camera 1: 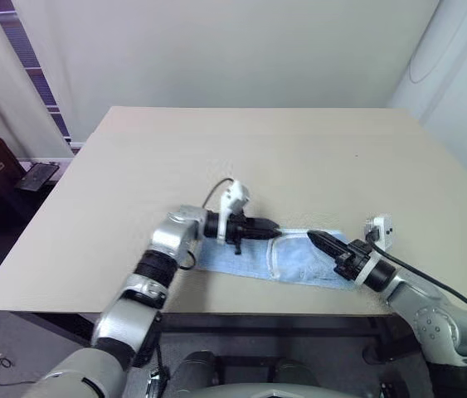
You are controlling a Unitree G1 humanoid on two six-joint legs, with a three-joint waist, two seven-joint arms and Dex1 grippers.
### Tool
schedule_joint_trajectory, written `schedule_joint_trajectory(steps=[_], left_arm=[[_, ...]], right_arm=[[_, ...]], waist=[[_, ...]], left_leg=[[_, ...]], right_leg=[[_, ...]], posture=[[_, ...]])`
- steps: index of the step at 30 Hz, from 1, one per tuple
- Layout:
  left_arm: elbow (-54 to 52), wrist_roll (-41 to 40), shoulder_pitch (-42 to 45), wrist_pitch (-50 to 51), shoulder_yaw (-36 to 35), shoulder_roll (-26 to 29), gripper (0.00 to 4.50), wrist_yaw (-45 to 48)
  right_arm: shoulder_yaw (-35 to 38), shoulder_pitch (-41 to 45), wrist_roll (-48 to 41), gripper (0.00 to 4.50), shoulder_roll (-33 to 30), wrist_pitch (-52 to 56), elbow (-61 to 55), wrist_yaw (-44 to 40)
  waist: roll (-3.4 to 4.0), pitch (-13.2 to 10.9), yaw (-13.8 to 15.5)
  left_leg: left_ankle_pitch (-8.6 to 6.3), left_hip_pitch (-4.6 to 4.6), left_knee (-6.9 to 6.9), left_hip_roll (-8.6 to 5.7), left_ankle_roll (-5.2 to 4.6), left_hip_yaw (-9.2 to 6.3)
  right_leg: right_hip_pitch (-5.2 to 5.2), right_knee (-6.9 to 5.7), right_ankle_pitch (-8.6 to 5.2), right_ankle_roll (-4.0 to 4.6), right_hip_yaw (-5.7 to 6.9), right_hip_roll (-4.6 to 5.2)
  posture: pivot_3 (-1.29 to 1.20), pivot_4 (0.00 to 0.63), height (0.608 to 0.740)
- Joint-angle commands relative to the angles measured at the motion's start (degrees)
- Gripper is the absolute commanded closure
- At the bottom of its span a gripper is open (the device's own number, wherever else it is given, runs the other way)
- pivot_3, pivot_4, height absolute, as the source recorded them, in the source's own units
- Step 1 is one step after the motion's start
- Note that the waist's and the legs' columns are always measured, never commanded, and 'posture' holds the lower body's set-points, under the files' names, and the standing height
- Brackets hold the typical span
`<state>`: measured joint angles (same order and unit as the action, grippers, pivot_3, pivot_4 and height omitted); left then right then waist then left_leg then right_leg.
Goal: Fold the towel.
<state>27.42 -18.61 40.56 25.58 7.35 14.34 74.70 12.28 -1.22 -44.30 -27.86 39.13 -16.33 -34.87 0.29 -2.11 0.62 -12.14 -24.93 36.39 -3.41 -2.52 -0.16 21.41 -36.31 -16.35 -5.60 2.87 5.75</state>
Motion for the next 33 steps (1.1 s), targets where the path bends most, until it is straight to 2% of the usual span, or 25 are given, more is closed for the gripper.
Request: schedule_joint_trajectory(steps=[1,6,8,12,18,33], left_arm=[[-5.41,-5.16,-0.05,11.0,-4.59,5.56,1.83,-0.63],[-9.65,-9.11,-5.34,23.75,-8.23,15.18,0.02,-2.09],[-11.34,-10.92,-7.69,28.42,-9.1,17.52,0.02,-2.85],[-12.2,-13.65,-8.93,36.29,-11.38,18.07,0.02,-7.56],[-11.55,-16.86,-9.38,49.87,-10.43,19.52,0.02,-11.48],[-9.99,-20.56,-9.94,63.74,-9.37,16.72,0.02,-19.44]], right_arm=[[1.41,2.42,-3.88,4.5,-0.06,2.95,-2.63,1.05],[0.89,4.89,-5.62,4.5,0.22,6.57,-1.49,3.08],[0.57,5.78,-6.68,4.5,0.77,8.4,-1.01,4.06],[0.15,7.6,-8.12,4.5,1.94,11.53,0.08,5.72],[-0.22,9.6,-8.07,4.5,1.94,15.98,2.05,7.63],[1.43,10.09,-8.06,4.5,2.81,17.31,3.28,9.76]], waist=[[0.01,0.0,0.06],[0.03,-0.01,0.03],[0.03,-0.01,0.11],[0.01,-0.04,0.34],[0.02,-0.04,0.02],[0.08,0.01,0.06]], left_leg=[[-0.02,0.01,0.0,0.0,0.03,-0.01],[-0.05,0.01,0.02,-0.02,0.09,0.0],[-0.06,0.02,-0.02,-0.02,0.09,0.01],[-0.06,0.01,-0.09,-0.03,0.11,0.01],[-0.07,0.04,-0.15,-0.06,0.11,0.04],[-0.06,0.03,-0.28,-0.08,0.15,0.12]], right_leg=[[0.0,0.0,-0.02,0.03,0.0,0.0],[-0.01,0.02,-0.07,0.15,-0.06,0.01],[0.01,0.02,-0.07,0.15,-0.08,0.01],[0.03,0.02,-0.07,0.17,-0.09,0.04],[0.1,0.03,-0.03,0.23,-0.19,0.03],[0.25,0.03,-0.03,0.24,-0.41,0.0]], posture=[[0.0,0.0,0.722],[0.0,0.0,0.722],[0.0,0.0,0.722],[0.0,0.0,0.722],[0.0,0.0,0.722],[0.0,0.0,0.722]])
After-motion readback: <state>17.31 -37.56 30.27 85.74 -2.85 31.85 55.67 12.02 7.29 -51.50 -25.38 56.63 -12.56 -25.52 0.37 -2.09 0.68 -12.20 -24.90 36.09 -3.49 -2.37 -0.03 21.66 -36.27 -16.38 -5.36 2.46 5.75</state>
